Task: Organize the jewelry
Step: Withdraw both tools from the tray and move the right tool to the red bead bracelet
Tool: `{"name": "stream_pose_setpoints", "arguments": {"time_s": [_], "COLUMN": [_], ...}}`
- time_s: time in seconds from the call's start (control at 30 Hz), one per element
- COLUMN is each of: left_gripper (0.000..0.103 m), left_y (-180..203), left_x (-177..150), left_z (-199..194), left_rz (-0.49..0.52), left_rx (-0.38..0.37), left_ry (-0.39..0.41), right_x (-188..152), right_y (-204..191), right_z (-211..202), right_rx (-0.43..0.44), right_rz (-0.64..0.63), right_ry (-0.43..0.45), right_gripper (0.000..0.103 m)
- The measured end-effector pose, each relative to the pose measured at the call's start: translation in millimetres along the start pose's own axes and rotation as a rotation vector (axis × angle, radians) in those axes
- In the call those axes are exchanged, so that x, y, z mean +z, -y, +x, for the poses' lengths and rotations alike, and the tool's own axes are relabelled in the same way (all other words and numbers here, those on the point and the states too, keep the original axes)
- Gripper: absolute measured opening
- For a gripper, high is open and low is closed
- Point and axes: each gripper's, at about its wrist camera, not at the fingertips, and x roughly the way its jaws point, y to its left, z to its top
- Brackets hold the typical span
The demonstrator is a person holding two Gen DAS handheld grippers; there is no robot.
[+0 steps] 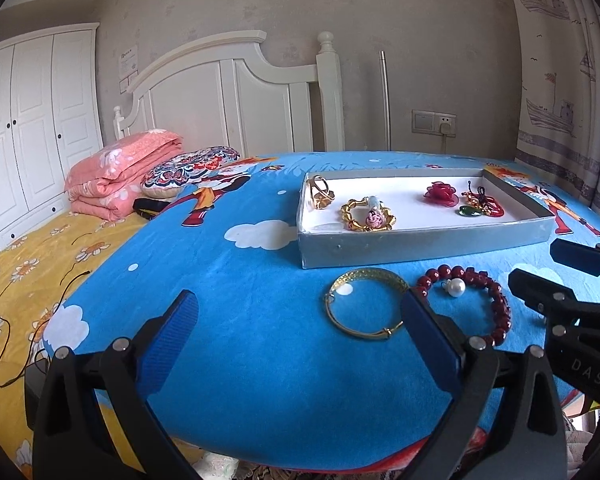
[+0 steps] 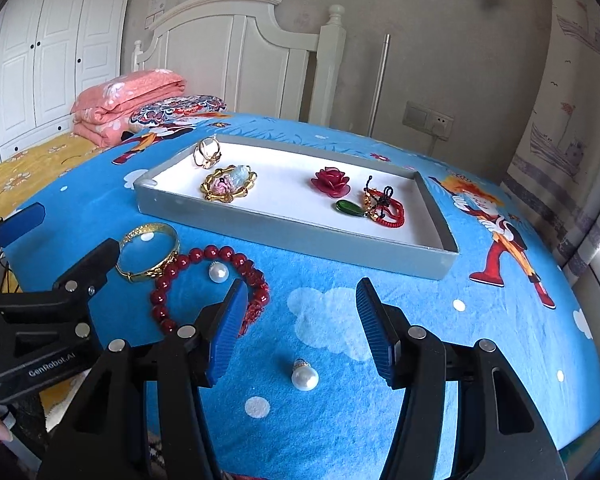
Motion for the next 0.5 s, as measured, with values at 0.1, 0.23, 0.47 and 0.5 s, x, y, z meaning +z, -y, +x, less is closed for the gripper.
{"name": "stream_pose_setpoints", "arguments": {"time_s": [0.1,0.23,0.47,0.5], "left_gripper": [0.098,0.098,0.098,0.098], "left_y": [-2.3,-4.6,-9.2,-9.3], "left_x": [-1.2,-3.4,-5.1,-5.4], "left_z": [5.9,8.0,10.8,11.1], "left_rz": [-0.013,-0.019,-0.044,-0.043], "left_rx": [-0.002,-0.008,-0.013,-0.013], "left_ry": [-0.019,-0.029,-0.033,-0.033], "right_x": [-2.5,-4.8,-5.0,-4.6], "right_y": [3.8,8.0,6.2,4.7], "right_z": [3.2,3.6,6.3,5.9], "right_rx": [0.023,0.061,0.057,0.055], "right_rz": [0.021,0.052,0.055,0.051], "right_ry": [-0.014,-0.021,-0.03,-0.029], "right_gripper": [0.055,0.055,0.055,0.055]}}
